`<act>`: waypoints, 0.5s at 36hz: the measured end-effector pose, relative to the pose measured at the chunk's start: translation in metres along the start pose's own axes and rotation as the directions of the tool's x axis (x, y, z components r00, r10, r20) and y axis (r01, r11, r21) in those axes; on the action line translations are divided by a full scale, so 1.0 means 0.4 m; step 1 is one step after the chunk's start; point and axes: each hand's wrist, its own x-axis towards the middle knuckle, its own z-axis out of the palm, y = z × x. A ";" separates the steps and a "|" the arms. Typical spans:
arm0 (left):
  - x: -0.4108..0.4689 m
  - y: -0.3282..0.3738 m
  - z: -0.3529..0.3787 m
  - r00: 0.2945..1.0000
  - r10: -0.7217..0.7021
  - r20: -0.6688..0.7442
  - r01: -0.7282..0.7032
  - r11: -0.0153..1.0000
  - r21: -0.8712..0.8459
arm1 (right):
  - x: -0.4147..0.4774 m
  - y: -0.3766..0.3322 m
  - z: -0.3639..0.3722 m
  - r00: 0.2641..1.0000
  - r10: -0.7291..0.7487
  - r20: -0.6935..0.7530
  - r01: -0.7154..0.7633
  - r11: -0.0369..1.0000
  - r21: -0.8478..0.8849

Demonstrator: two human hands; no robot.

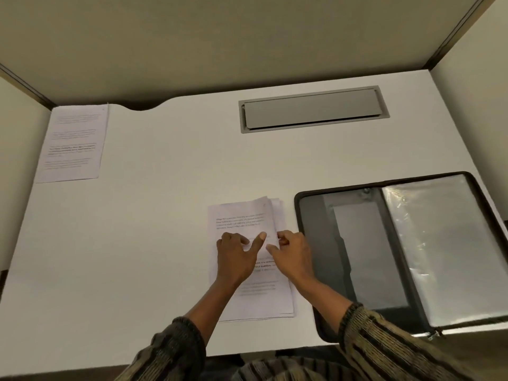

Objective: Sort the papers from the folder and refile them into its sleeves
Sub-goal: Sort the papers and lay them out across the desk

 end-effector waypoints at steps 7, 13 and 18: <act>-0.006 0.032 -0.005 0.999 -0.028 0.027 0.027 0.999 0.032 | -0.030 0.008 -0.008 0.957 -0.147 0.251 0.123 0.986 0.110; 0.002 0.032 0.001 0.994 -0.106 -0.022 0.107 0.994 0.035 | -0.027 0.030 -0.009 0.990 -0.138 -0.003 0.138 0.989 0.054; -0.006 0.034 0.007 0.982 -0.178 -0.065 0.177 0.984 -0.030 | 0.005 0.026 -0.016 1.000 0.016 0.007 -0.015 0.991 -0.132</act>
